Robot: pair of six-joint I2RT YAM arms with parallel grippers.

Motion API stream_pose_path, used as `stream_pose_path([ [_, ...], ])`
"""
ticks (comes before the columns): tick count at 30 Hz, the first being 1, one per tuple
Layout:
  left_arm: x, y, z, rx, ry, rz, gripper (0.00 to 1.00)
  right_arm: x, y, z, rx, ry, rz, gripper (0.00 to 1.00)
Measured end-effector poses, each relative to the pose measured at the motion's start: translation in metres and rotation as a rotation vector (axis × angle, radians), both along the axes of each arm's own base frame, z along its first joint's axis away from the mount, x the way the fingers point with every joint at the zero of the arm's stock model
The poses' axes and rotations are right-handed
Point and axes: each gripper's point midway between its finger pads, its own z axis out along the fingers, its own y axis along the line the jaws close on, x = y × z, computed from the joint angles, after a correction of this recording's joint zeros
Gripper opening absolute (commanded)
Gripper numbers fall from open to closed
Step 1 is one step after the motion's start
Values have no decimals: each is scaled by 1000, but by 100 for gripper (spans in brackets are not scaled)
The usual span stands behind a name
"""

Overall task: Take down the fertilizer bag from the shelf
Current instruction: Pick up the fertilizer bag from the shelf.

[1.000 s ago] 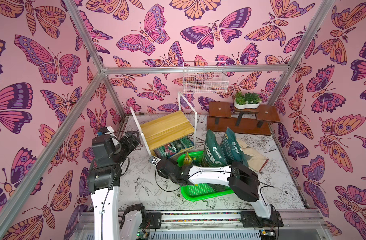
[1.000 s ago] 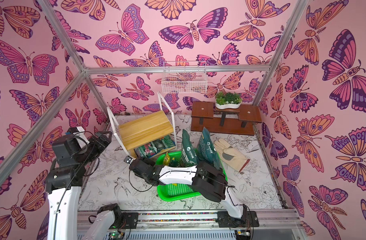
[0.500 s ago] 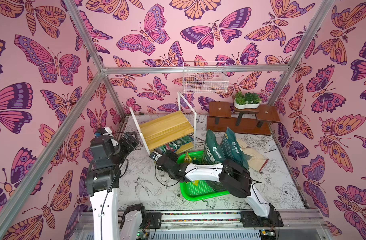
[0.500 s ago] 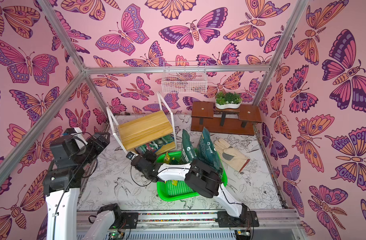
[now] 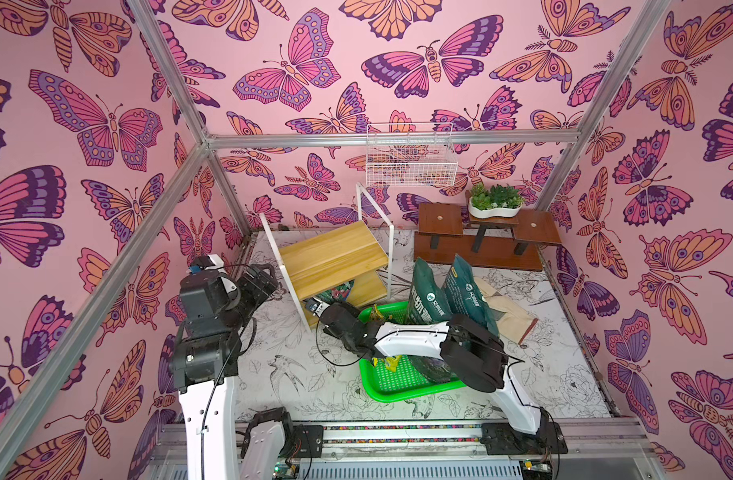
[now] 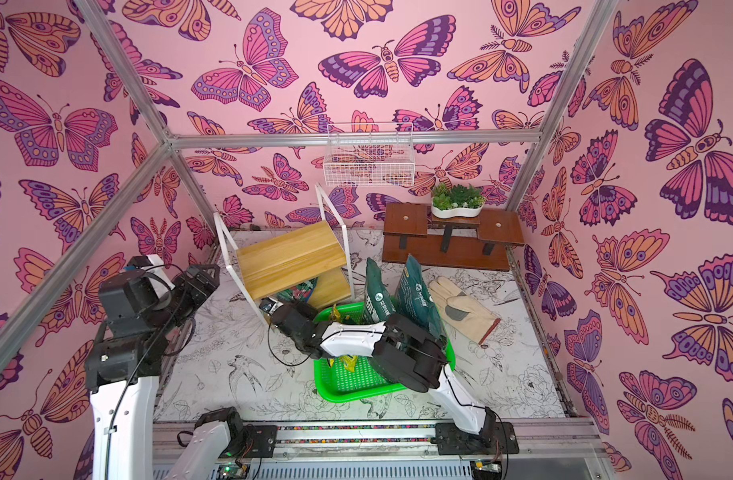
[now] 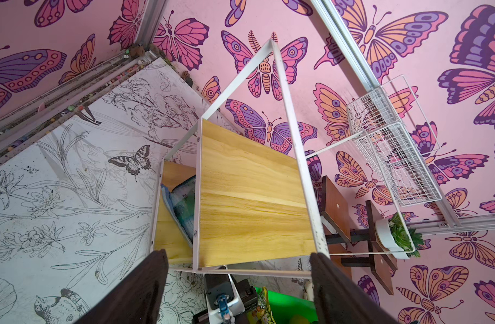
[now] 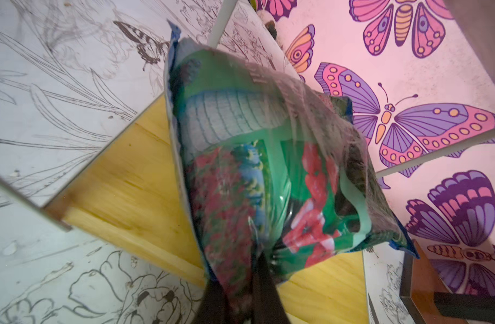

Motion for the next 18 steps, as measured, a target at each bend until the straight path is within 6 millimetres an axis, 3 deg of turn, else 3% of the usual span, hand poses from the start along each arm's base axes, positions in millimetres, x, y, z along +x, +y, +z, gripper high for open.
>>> stream_pose_path([
  [8,0,-6,1,-15,-4,-31,85,-22,-32,34,10,160,47,0],
  [18,-1,-19,2,-38,-10,-92,86,-28,-76,73,94,284,-16,0],
])
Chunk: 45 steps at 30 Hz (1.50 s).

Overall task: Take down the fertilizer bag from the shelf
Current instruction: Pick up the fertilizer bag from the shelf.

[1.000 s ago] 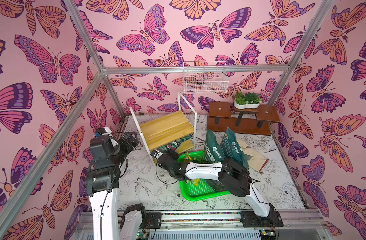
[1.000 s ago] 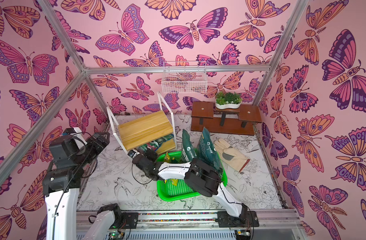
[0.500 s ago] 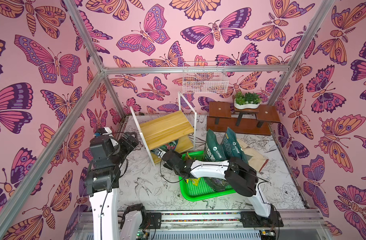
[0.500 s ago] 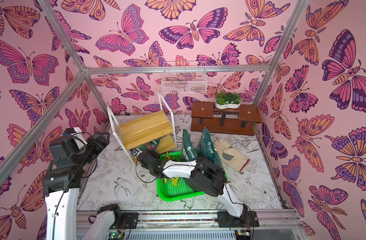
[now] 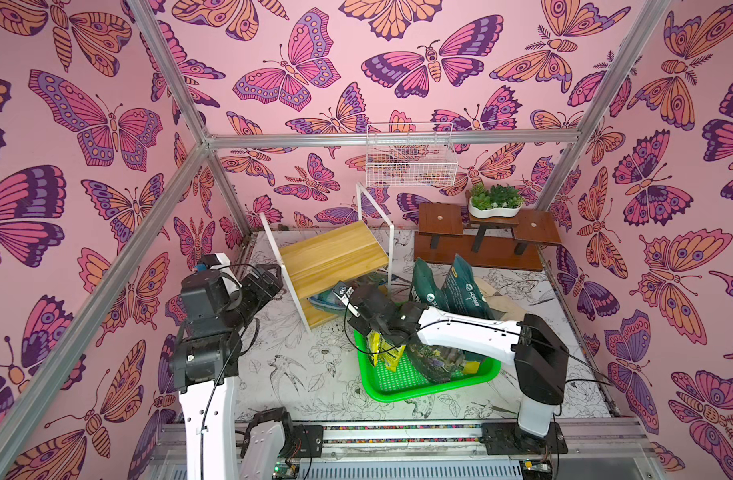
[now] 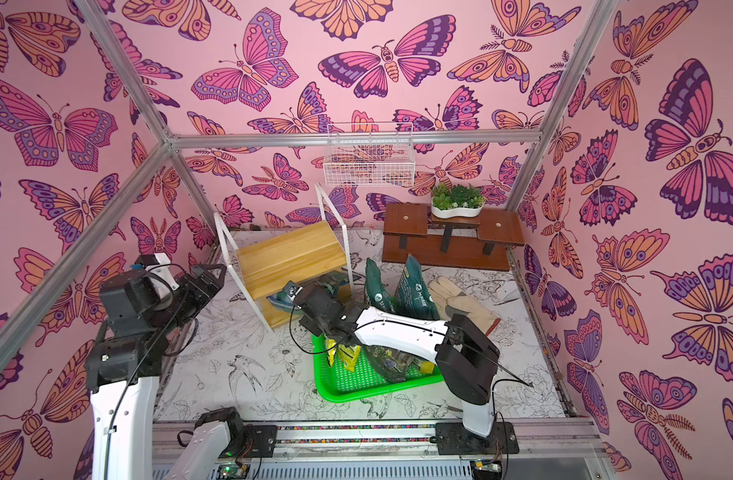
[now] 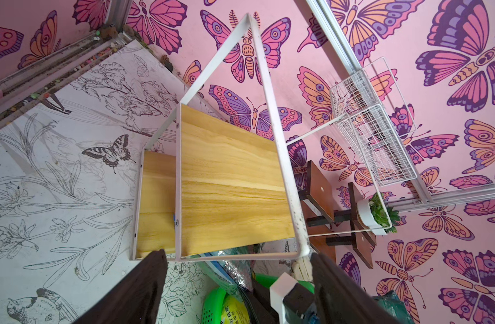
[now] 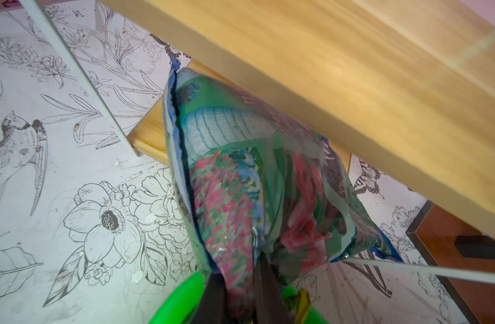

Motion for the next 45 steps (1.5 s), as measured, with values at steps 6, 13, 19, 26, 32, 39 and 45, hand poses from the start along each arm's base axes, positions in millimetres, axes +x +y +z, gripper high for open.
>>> stream_pose_path([
  [6,0,-4,4,-15,-17,-15,86,2,-13,29,65,24,-14,0],
  [13,-6,-11,14,-83,-39,-28,100,-8,-25,48,85,61,23,0],
  [19,-10,-24,49,-193,-108,-61,100,-30,-45,79,113,92,72,0],
  [26,-9,-56,78,-382,-174,-201,100,-59,-80,139,231,73,110,0],
  [32,-5,-88,81,-518,-143,-326,100,-73,-114,182,307,13,108,0],
  [39,27,-121,41,-767,-17,-405,100,-81,-131,207,290,-79,168,0],
  [45,37,-128,45,-862,-19,-428,100,-88,-151,232,290,-194,211,0],
])
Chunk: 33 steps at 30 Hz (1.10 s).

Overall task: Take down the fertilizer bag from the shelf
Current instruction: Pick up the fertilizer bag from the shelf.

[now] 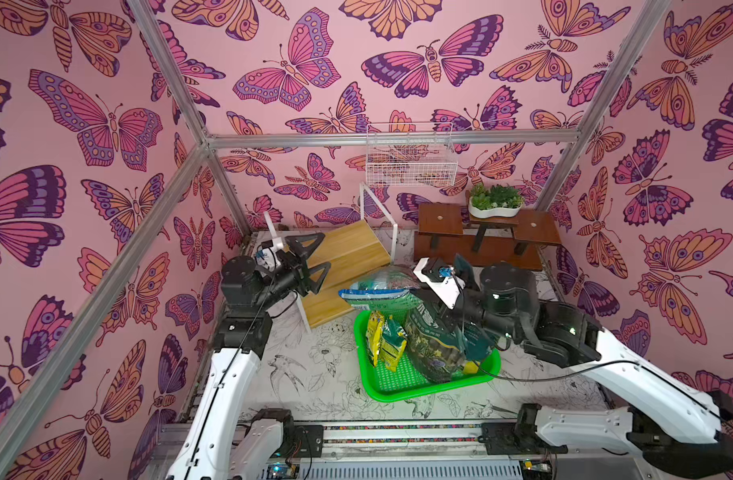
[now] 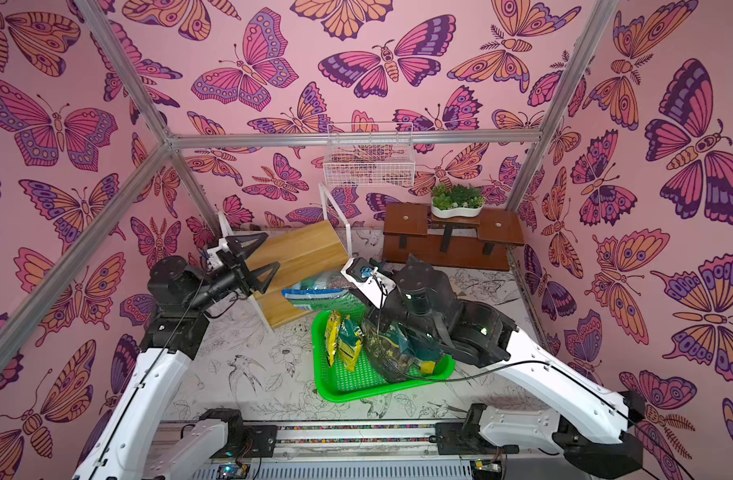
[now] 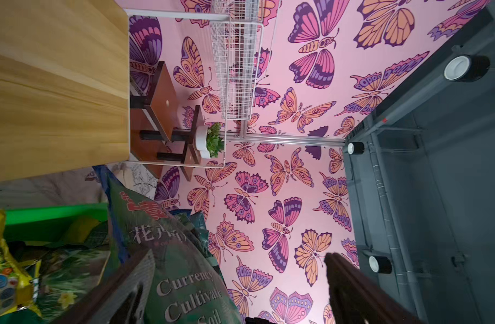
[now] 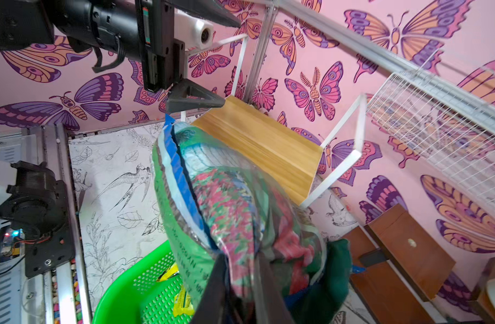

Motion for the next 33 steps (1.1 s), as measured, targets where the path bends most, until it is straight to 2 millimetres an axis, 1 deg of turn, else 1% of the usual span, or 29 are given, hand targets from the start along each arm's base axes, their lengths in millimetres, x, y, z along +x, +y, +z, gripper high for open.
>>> stream_pose_path([
  [5,-4,-4,6,-30,-1,-33,100,-6,-21,25,64,-99,-3,0],
  [7,-6,-6,9,-26,3,-49,100,-8,-26,34,90,-126,-4,0],
  [10,-11,-10,27,-1,-25,-66,100,-9,-28,43,122,-153,-2,0],
  [12,-20,-15,45,15,-75,-85,100,-9,-26,46,133,-165,5,0],
  [14,-29,-21,54,20,-106,-109,100,-11,-24,49,141,-176,21,0],
  [16,-35,-26,52,22,-103,-132,100,-12,-22,52,150,-184,34,0],
  [18,-36,-32,42,25,-77,-151,100,-14,-19,54,159,-187,51,0],
  [21,-33,-42,27,27,-25,-175,100,-16,-11,56,162,-181,80,0],
  [24,-30,-54,18,30,4,-206,100,-17,-2,55,162,-171,111,0],
  [27,-28,-67,15,21,21,-236,100,-18,5,53,163,-161,134,0],
  [30,-25,-79,14,0,30,-263,100,-18,6,54,170,-164,137,0],
  [33,-25,-89,13,-23,37,-286,100,-18,5,60,187,-177,135,0],
])
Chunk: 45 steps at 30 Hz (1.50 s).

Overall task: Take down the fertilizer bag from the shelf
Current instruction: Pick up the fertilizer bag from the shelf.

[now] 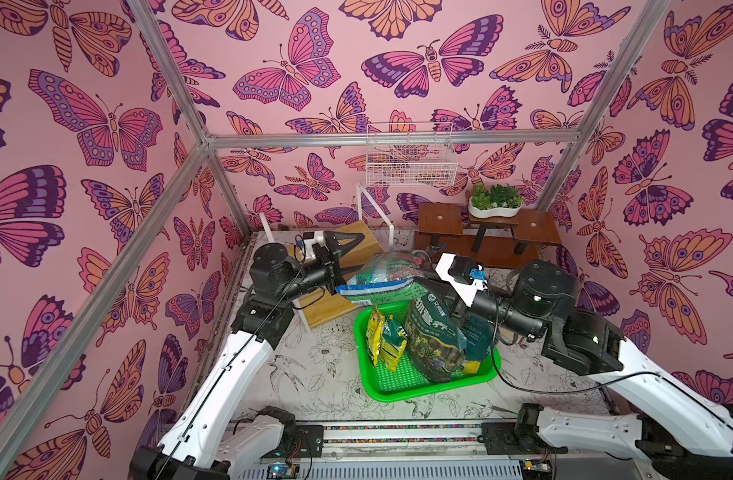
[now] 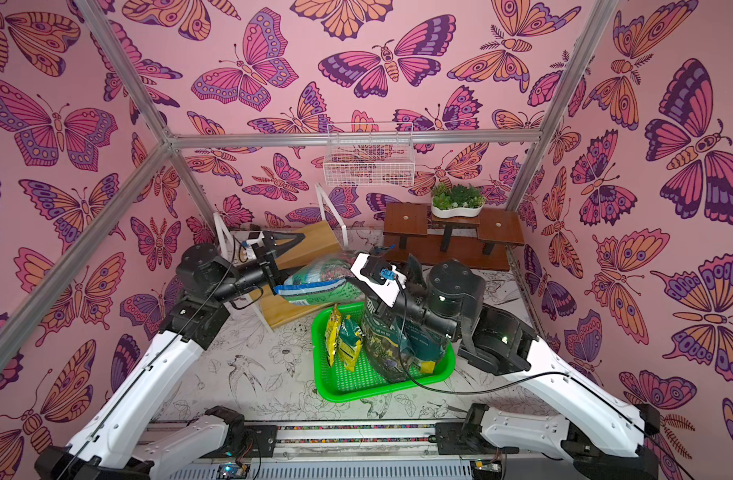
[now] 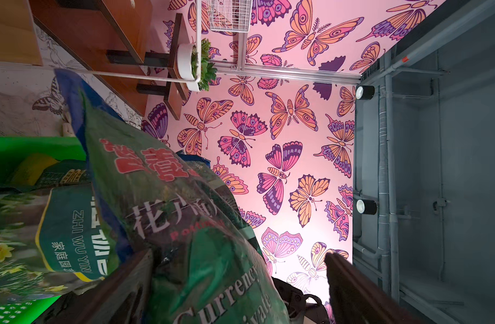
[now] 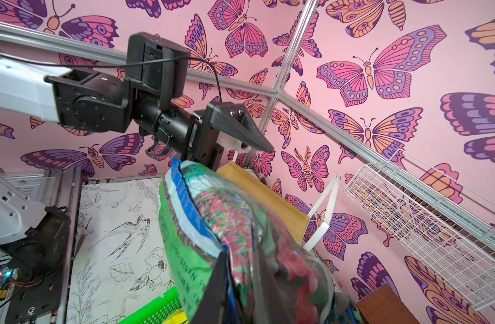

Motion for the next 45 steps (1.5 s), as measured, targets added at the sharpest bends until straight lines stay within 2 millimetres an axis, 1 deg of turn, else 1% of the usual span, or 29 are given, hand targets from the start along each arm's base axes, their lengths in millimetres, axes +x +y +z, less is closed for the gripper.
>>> stream_pose_path([
  [4,-11,-11,-8,-19,12,-38,100,-1,-6,8,18,-26,-11,0],
  [6,-20,-13,-18,-22,31,-56,100,-1,-9,11,19,-43,-15,0],
  [8,-28,-13,-32,-17,57,-69,100,-2,-10,13,21,-52,-14,0],
  [12,-32,-14,-50,-4,106,-82,100,-3,-11,16,30,-66,-14,0],
  [15,-33,-15,-51,-5,116,-88,100,-3,-11,18,38,-69,-14,0],
  [19,-31,-17,-41,-15,107,-85,100,-4,-9,17,50,-53,-3,0],
  [22,-33,-30,-33,-28,95,-107,97,-3,-6,13,60,-39,1,0],
  [23,-35,-36,-32,-33,97,-119,94,-2,-5,11,63,-34,0,0],
  [25,-33,-44,-36,-38,119,-129,83,-1,-7,9,68,-34,-9,0],
  [27,-31,-50,-40,-51,136,-135,68,0,-11,9,74,-35,-20,0],
  [28,-31,-52,-40,-60,142,-133,59,-1,-12,9,75,-34,-21,0],
  [30,-28,-50,-38,-81,141,-114,43,-2,-14,9,75,-32,-19,0],
  [31,-27,-49,-35,-92,131,-104,31,-3,-15,8,76,-29,-19,0],
  [36,-25,-40,-24,-100,70,-74,4,-6,-15,6,89,-8,-4,0],
  [37,-25,-39,-24,-91,58,-70,0,-6,-14,3,89,0,-2,0],
  [38,-24,-37,-24,-81,47,-66,0,-6,-14,1,91,7,-3,0],
  [39,-23,-36,-26,-63,37,-62,0,-6,-14,-2,90,14,-6,4],
  [42,-21,-31,-28,7,-1,-42,0,-3,-14,-11,86,34,-23,41],
  [43,-20,-28,-27,44,-31,-30,0,-2,-16,-11,95,35,-32,57],
  [44,-19,-25,-26,75,-57,-21,0,-1,-18,-9,109,34,-42,70],
  [45,-20,-21,-26,111,-91,-9,0,0,-21,-6,123,32,-53,81],
])
